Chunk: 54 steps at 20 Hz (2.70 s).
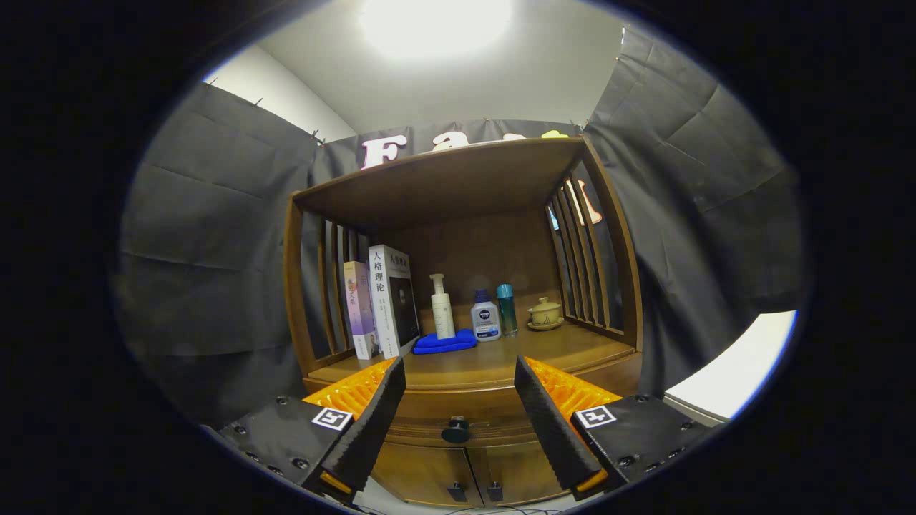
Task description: Pull open the drawer, take out the items inside it, and place them on the countertop above the cabinet.
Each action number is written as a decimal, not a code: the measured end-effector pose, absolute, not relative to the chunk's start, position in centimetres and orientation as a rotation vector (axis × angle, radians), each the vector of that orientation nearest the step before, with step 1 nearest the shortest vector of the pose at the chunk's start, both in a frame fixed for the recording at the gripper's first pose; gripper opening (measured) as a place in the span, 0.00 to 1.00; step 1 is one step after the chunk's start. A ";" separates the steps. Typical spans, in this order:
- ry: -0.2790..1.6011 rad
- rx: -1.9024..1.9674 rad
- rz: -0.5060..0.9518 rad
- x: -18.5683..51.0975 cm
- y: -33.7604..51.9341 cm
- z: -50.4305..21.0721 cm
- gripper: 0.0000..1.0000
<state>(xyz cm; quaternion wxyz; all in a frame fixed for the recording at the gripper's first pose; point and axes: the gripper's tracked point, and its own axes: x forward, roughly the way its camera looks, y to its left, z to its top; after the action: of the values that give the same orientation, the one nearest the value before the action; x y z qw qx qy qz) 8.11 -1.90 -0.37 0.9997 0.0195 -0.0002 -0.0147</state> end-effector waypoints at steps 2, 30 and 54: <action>0.015 0.027 -0.037 9.9 -2.1 -1.3 0.97; 0.340 -0.021 -0.038 17.3 -1.3 -18.6 0.54; 0.388 -0.070 0.025 8.4 -0.6 -17.9 0.33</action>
<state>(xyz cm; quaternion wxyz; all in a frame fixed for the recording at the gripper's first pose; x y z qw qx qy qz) 8.37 -0.56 -17.90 0.9805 -0.0349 0.1929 0.0125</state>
